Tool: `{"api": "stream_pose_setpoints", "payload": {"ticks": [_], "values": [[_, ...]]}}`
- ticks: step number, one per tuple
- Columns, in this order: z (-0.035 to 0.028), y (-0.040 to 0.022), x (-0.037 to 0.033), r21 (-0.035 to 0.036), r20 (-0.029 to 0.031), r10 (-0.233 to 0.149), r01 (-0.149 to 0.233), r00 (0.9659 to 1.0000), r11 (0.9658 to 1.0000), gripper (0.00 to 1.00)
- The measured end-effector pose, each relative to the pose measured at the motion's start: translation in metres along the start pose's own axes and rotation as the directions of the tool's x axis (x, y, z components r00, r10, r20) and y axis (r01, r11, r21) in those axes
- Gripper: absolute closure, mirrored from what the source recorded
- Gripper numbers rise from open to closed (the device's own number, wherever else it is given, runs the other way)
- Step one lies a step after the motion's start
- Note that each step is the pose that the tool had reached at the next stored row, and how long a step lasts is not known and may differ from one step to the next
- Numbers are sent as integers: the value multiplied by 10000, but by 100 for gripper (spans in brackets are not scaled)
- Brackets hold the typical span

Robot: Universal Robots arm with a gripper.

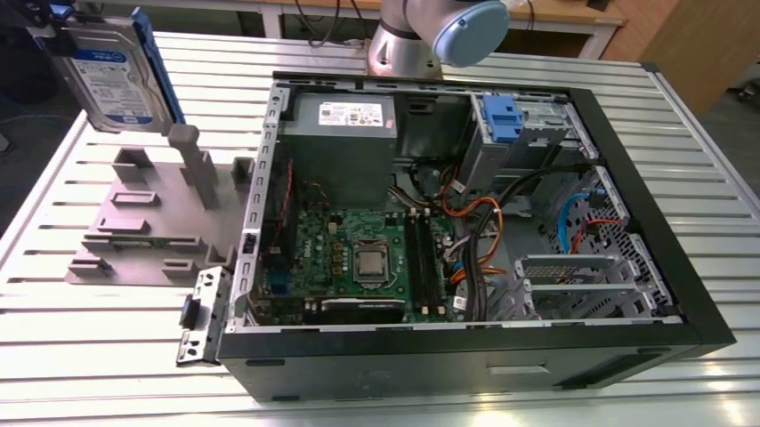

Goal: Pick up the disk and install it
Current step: 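Pick up the disk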

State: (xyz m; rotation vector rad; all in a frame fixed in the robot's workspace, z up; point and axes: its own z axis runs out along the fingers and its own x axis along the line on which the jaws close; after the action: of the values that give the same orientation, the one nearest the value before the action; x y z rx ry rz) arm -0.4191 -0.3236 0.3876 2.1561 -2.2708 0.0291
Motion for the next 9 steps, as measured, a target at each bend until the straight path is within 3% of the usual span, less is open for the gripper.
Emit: {"api": "stream_pose_setpoints", "payload": {"ticks": [9], "values": [[-33,0,1,-1,0,0,0,10000,10000,64]]}}
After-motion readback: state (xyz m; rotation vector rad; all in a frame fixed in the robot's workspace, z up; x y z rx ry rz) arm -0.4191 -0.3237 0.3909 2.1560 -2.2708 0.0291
